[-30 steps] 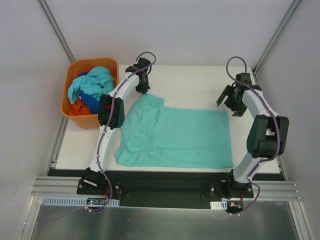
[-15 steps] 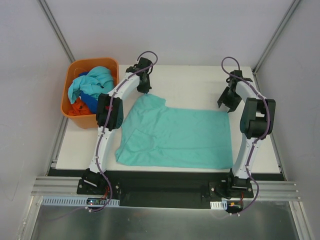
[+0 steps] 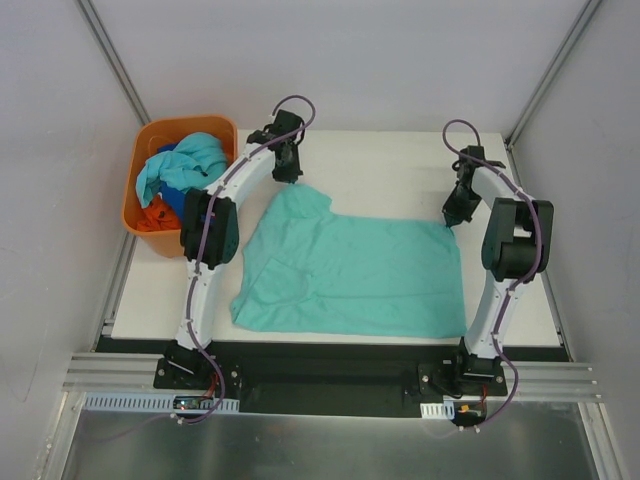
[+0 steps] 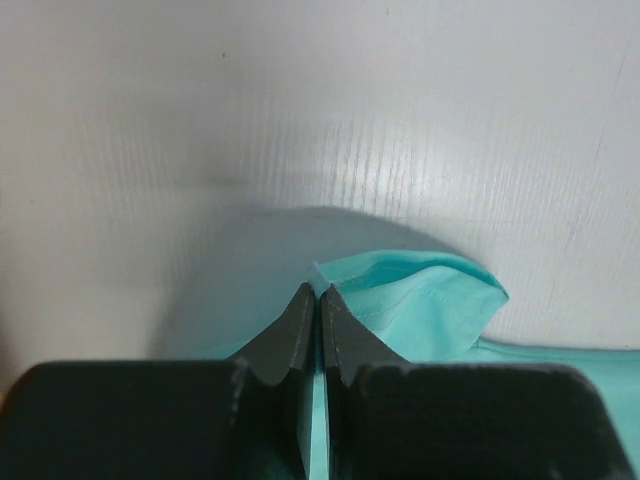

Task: Fold and stack the t-shirts
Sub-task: Grap the side of the flattened tshirt furthest away from the robot with both arms, then fold the other side of the tshirt into a rectangle, then rotate the tshirt 90 degrees

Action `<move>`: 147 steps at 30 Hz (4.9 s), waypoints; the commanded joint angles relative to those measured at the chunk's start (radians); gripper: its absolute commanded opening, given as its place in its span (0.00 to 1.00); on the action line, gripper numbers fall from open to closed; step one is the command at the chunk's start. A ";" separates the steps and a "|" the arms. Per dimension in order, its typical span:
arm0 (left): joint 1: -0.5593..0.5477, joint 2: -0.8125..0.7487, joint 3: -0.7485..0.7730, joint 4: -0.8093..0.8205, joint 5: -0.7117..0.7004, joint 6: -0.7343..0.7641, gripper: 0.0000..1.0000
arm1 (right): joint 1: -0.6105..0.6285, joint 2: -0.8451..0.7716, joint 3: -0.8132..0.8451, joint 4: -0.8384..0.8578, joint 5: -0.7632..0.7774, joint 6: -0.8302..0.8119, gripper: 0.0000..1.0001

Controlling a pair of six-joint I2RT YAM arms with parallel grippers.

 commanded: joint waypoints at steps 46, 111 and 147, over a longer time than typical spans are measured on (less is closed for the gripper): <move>-0.286 -1.328 -1.564 0.328 -0.029 -0.426 0.09 | 0.074 -0.817 -0.708 -0.016 0.176 -0.018 0.16; -0.264 -0.702 -1.239 0.567 0.248 -0.344 0.99 | 0.212 -0.546 -0.692 0.171 -0.284 -0.104 0.97; -0.094 0.459 0.364 0.450 0.516 -0.477 0.99 | 0.865 -0.501 -0.705 0.398 -0.307 0.240 0.97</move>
